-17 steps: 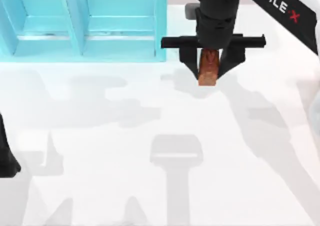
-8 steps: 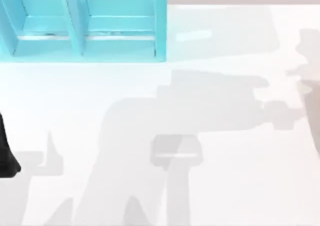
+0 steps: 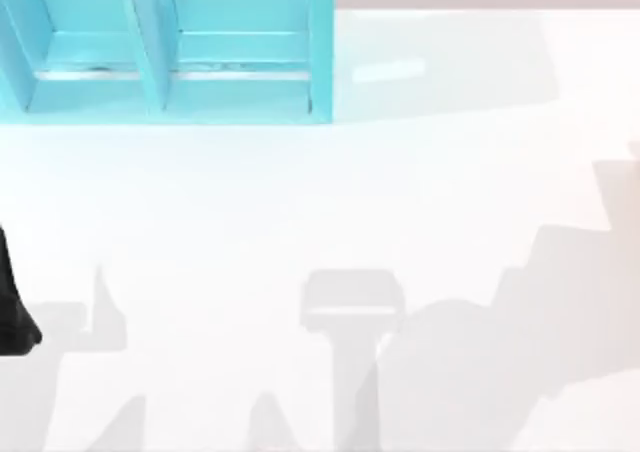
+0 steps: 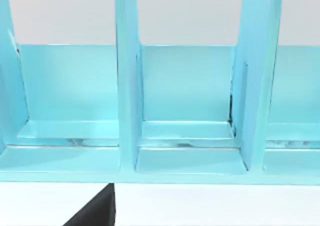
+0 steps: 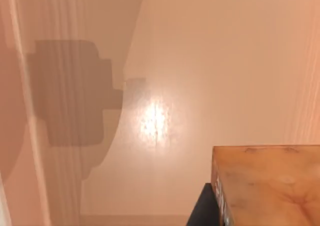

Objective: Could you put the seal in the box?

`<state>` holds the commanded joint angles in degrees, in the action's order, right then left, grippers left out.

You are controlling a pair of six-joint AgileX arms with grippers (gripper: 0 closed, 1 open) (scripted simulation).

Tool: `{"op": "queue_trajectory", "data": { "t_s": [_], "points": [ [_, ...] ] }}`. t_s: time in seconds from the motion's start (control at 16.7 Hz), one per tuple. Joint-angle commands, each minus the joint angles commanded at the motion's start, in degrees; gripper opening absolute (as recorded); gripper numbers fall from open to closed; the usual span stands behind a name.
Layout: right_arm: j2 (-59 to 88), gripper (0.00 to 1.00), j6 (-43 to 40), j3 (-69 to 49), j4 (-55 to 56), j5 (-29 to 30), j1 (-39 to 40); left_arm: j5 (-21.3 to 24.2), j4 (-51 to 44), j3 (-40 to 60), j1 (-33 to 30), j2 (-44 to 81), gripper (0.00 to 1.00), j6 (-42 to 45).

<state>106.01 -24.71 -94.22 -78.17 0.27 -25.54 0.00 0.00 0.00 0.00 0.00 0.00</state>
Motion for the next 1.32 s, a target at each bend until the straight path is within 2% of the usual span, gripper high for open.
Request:
{"op": "queue_trajectory", "data": {
  "t_s": [0.36, 0.78, 1.08, 1.32],
  "points": [
    [0.2, 0.0, 0.2, 0.9, 0.8, 0.0, 0.2, 0.0, 0.0, 0.0, 0.0, 0.0, 1.0, 0.0],
    [1.0, 0.0, 0.2, 12.5, 13.7, -0.1, 0.2, 0.0, 0.0, 0.0, 0.0, 0.0, 1.0, 0.0],
    [1.2, 0.0, 0.2, 13.2, 14.4, 0.0, 0.2, 0.0, 0.0, 0.0, 0.0, 0.0, 1.0, 0.0],
    [1.2, 0.3, 0.2, 13.2, 14.4, 0.0, 0.2, 0.0, 0.0, 0.0, 0.0, 0.0, 1.0, 0.0]
  ]
}}
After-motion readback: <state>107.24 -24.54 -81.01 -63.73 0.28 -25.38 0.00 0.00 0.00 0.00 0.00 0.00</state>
